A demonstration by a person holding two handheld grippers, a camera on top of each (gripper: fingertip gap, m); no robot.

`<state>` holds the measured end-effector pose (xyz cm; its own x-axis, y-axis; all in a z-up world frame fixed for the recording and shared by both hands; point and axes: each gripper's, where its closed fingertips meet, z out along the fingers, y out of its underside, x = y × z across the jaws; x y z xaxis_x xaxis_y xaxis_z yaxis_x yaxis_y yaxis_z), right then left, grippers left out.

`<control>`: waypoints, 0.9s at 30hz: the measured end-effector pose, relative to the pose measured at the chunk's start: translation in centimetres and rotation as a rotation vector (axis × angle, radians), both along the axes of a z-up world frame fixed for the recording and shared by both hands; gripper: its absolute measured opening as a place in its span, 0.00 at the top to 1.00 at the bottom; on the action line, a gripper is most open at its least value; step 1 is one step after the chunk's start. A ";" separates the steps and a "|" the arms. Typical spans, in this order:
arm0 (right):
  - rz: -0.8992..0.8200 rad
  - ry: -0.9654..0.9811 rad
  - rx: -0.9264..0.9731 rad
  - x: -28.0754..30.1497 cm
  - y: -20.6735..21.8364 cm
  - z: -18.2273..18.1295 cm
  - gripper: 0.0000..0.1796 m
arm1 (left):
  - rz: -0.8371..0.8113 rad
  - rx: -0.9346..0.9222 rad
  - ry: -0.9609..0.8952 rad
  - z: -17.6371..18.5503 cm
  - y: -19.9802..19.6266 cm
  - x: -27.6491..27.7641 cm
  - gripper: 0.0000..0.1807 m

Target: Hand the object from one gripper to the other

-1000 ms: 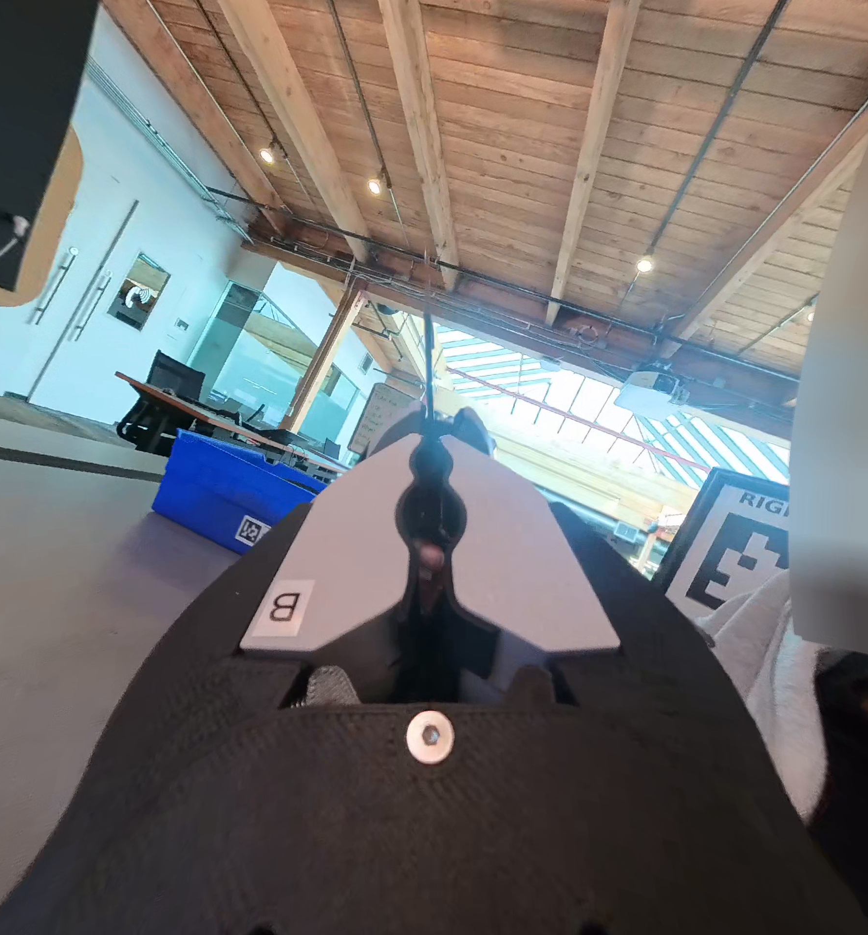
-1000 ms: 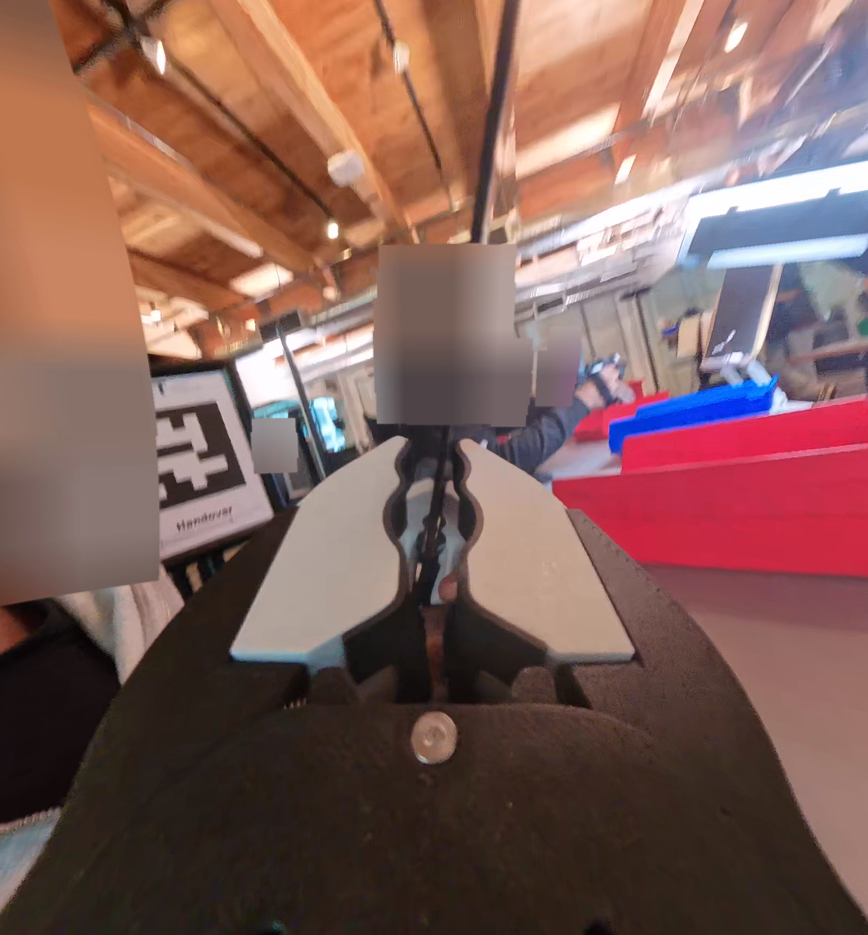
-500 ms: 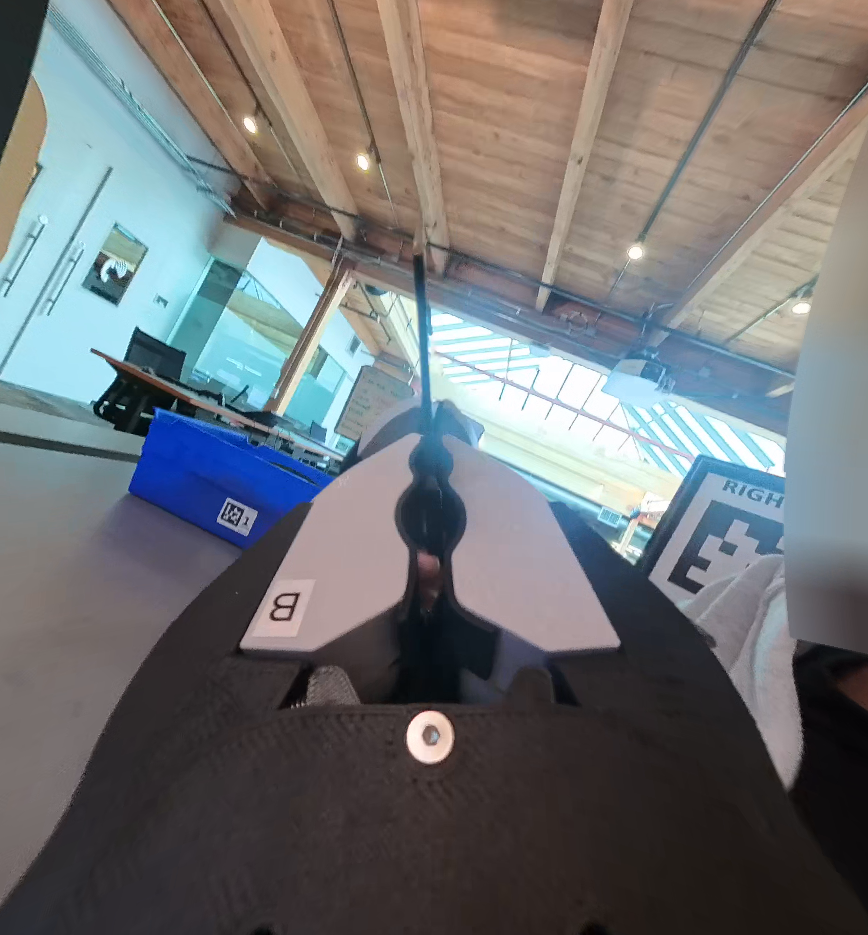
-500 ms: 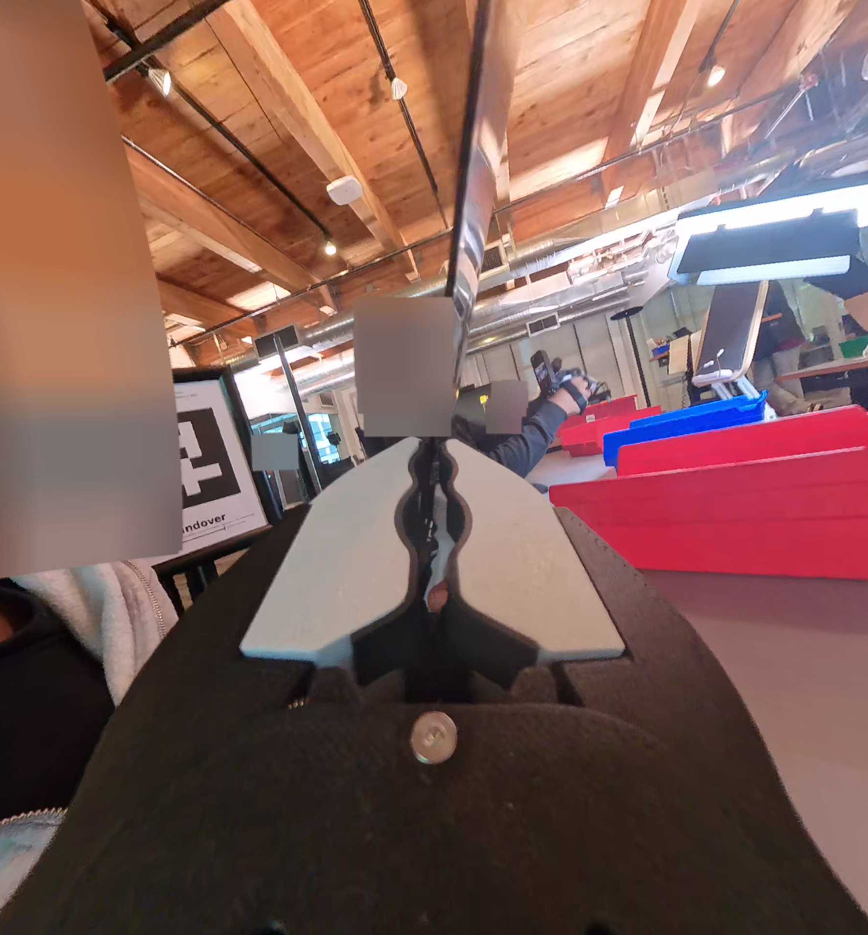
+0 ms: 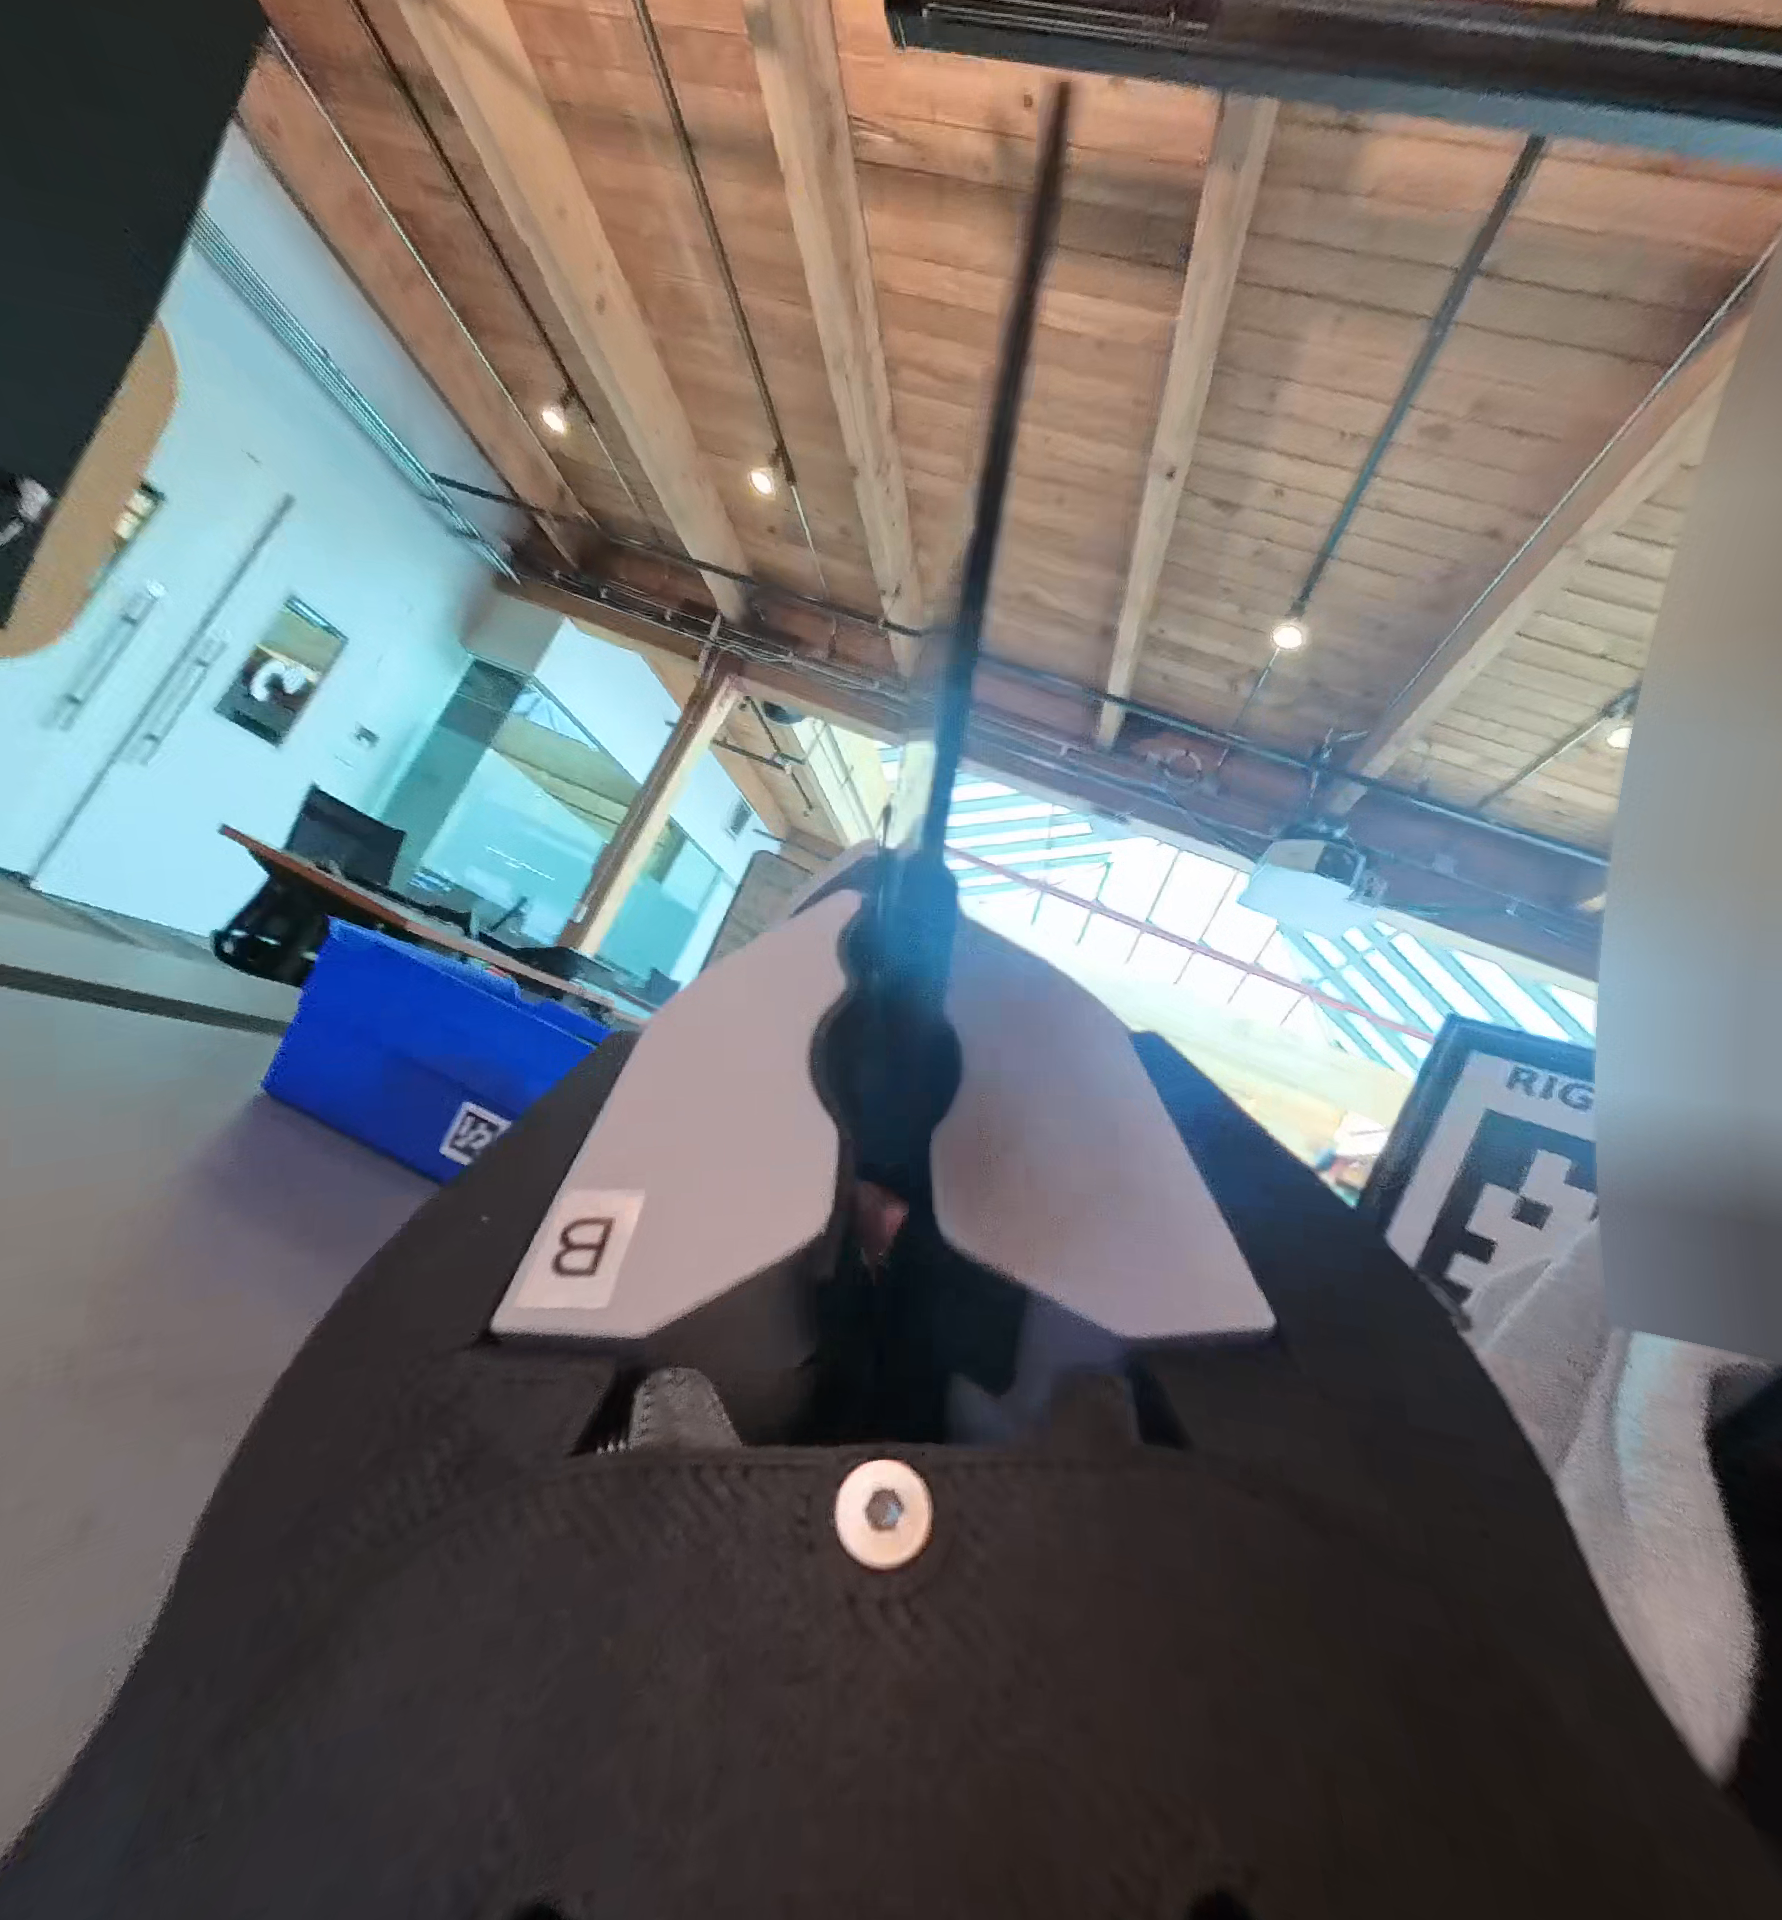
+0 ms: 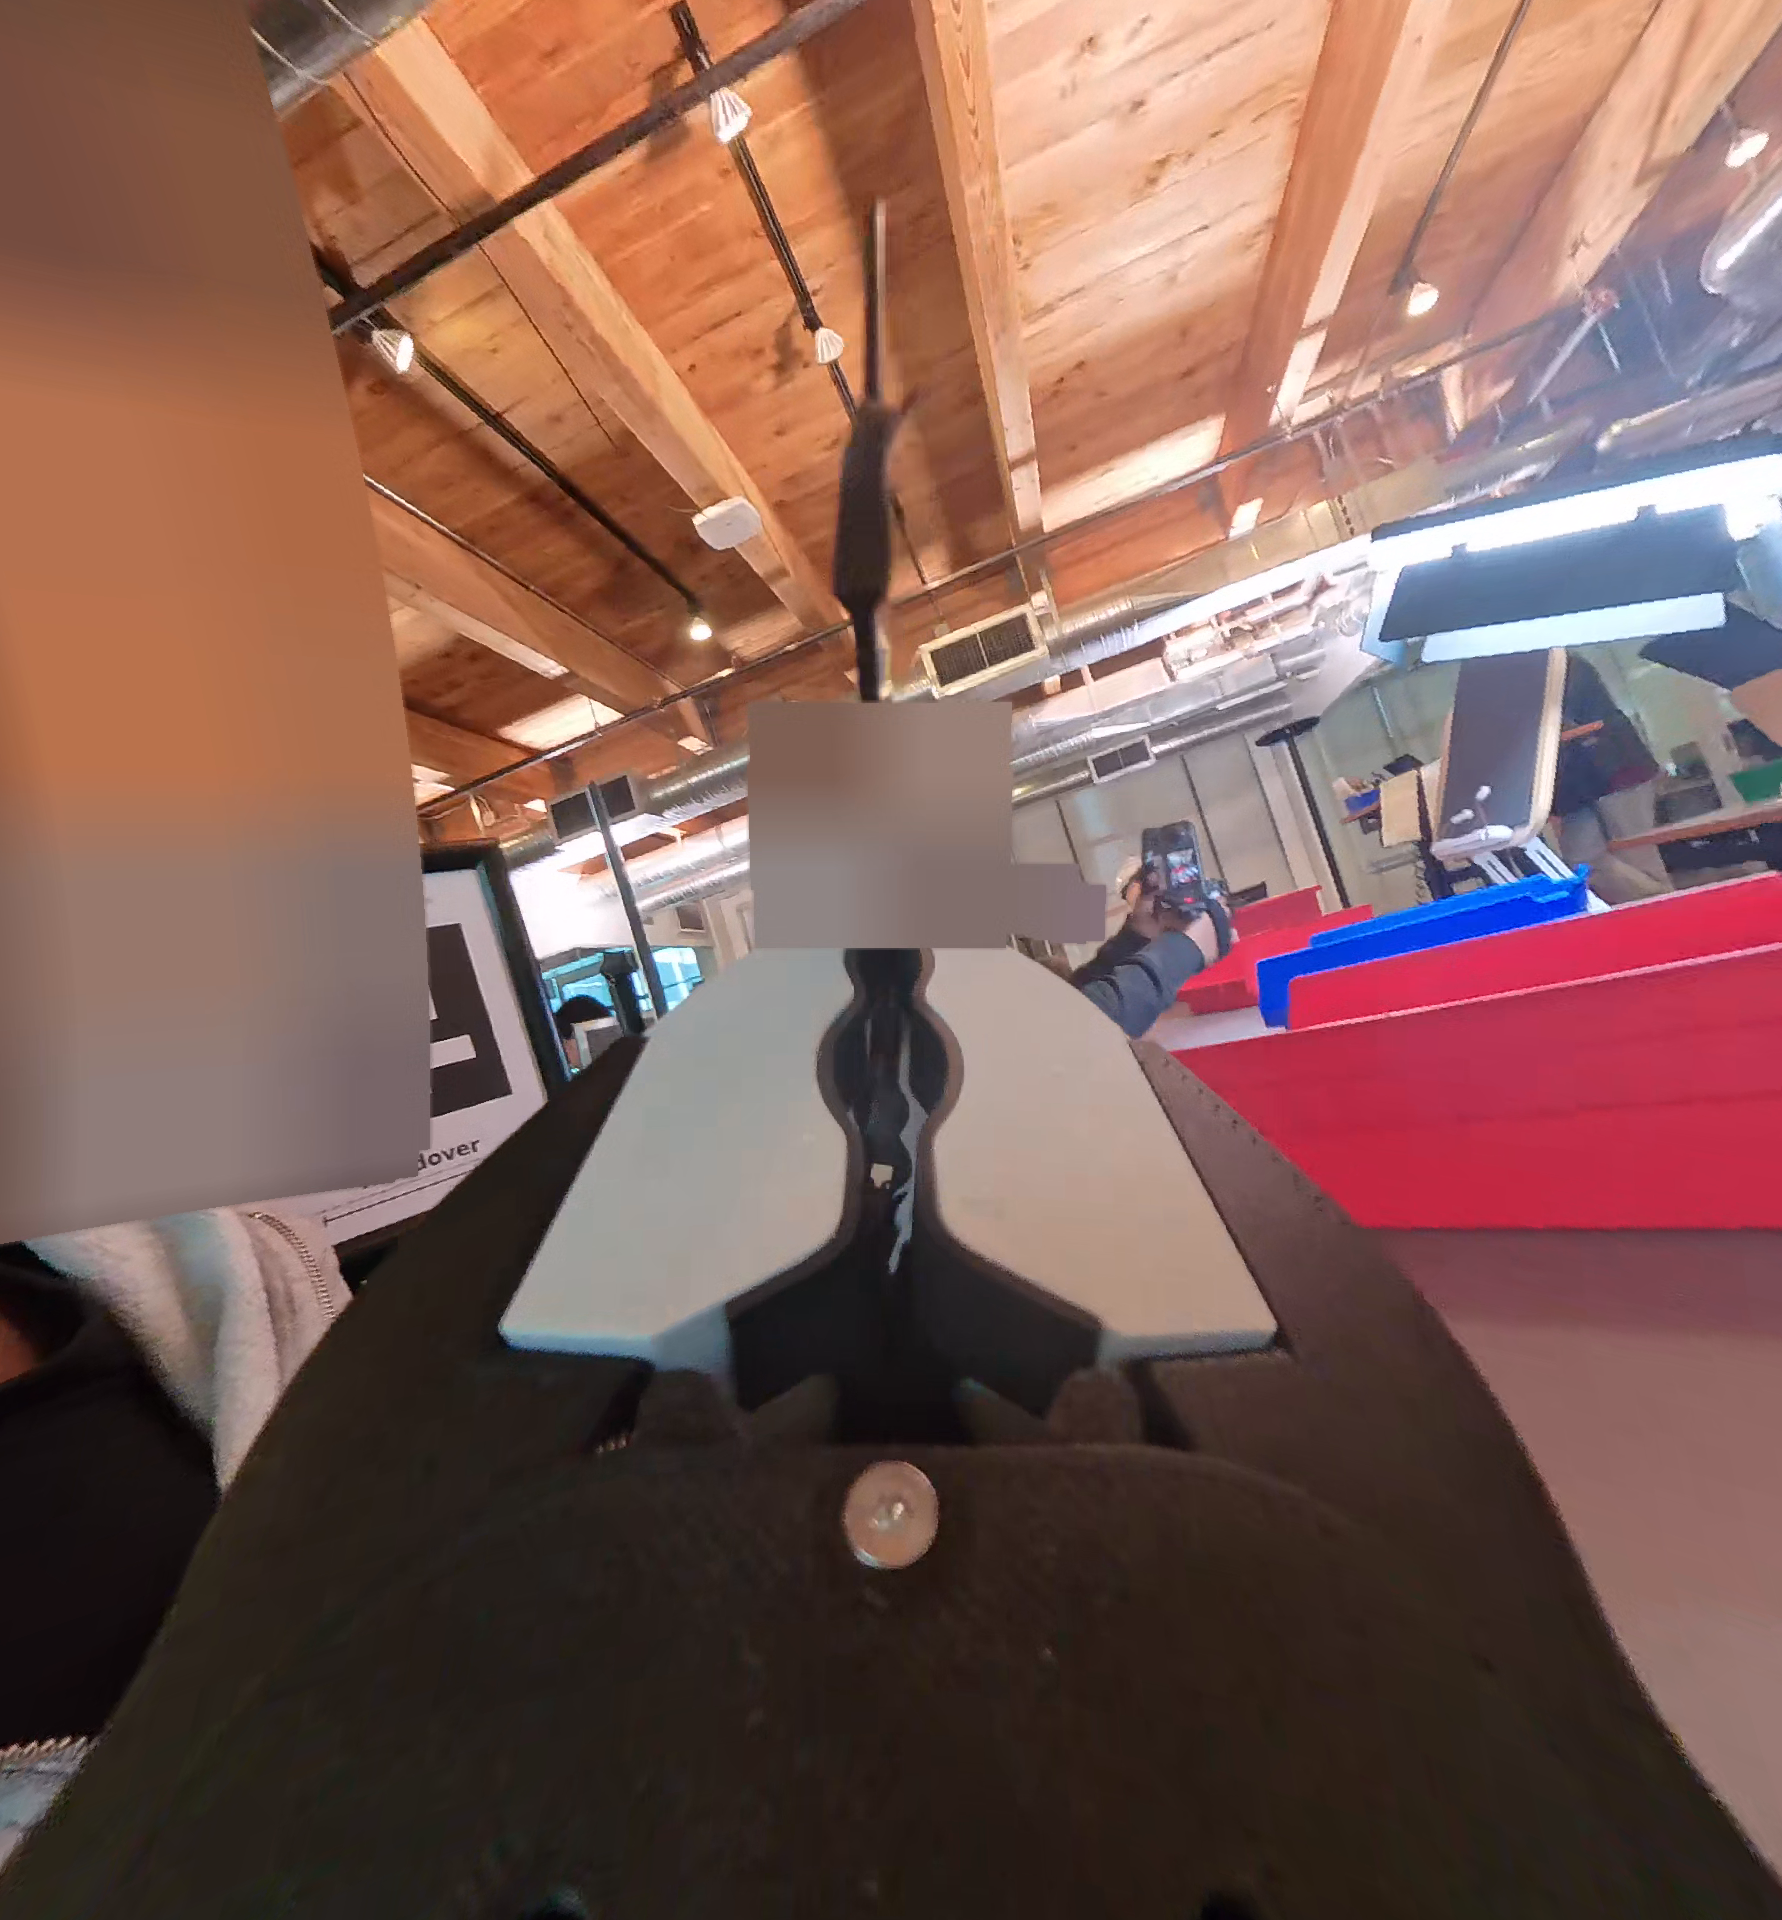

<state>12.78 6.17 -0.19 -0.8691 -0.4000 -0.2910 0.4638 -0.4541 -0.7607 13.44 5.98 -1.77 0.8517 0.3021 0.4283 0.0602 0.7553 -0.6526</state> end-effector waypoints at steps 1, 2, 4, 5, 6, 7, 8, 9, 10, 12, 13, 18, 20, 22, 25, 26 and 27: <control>-0.005 -0.001 0.015 -0.1 -0.1 -0.1 0.99 | 0.006 -0.027 0.001 -0.1 -0.1 0.0 0.98; -0.008 0.007 0.029 -0.1 -0.2 -0.1 0.97 | -0.005 -0.040 -0.007 -0.2 -0.2 0.1 0.97; -0.023 -0.007 -0.003 -0.7 0.5 0.5 0.90 | -0.019 -0.020 -0.010 0.1 -1.3 0.4 0.99; -0.042 -0.030 -0.033 -1.3 1.1 0.9 0.93 | -0.014 -0.025 -0.015 0.2 -1.8 0.4 0.99; -0.055 -0.039 -0.051 -1.7 1.6 1.2 0.99 | 0.000 -0.044 -0.023 0.0 -2.1 0.4 0.99; -0.063 -0.031 -0.038 -1.9 1.6 1.0 0.99 | 0.017 -0.057 -0.029 0.0 -2.3 0.3 0.99; -0.067 -0.016 -0.022 -1.8 1.4 0.8 0.99 | 0.033 -0.042 -0.024 0.2 -2.6 0.4 0.97; -0.071 -0.005 -0.030 -1.6 1.4 0.8 0.99 | 0.042 -0.010 -0.019 0.5 -2.8 0.4 0.98; -0.072 -0.002 -0.042 -1.4 1.3 0.8 0.99 | 0.044 0.024 -0.009 0.7 -2.9 0.5 0.94; -0.061 0.001 -0.036 -0.7 0.7 0.4 0.99 | 0.033 0.050 -0.024 0.6 -2.2 0.2 0.88; -0.048 0.006 -0.024 -0.2 0.3 0.0 0.99 | 0.017 0.038 -0.026 0.4 -1.5 0.1 0.90; -0.031 -0.006 0.046 0.0 -0.6 -0.8 0.95 | 0.035 -0.038 -0.031 0.1 -1.5 0.1 1.00; -0.075 -0.008 0.017 -1.0 0.3 0.1 0.86 | 0.002 -0.059 -0.035 0.3 -2.3 0.7 1.00; -0.086 0.004 0.026 -1.5 0.8 0.4 0.86 | -0.044 -0.127 -0.049 -0.1 -2.4 1.2 1.00; 0.001 0.049 0.091 -0.6 0.3 -0.1 0.97 | -0.043 -0.195 -0.068 -0.5 -2.8 1.4 0.93; 0.012 0.058 0.088 -0.3 0.3 -0.1 0.97 | -0.039 -0.202 -0.070 -0.4 -3.0 1.4 0.98; 0.000 0.066 0.087 -0.2 0.2 -0.2 0.98 | -0.030 -0.196 -0.065 -0.3 -3.1 1.5 1.00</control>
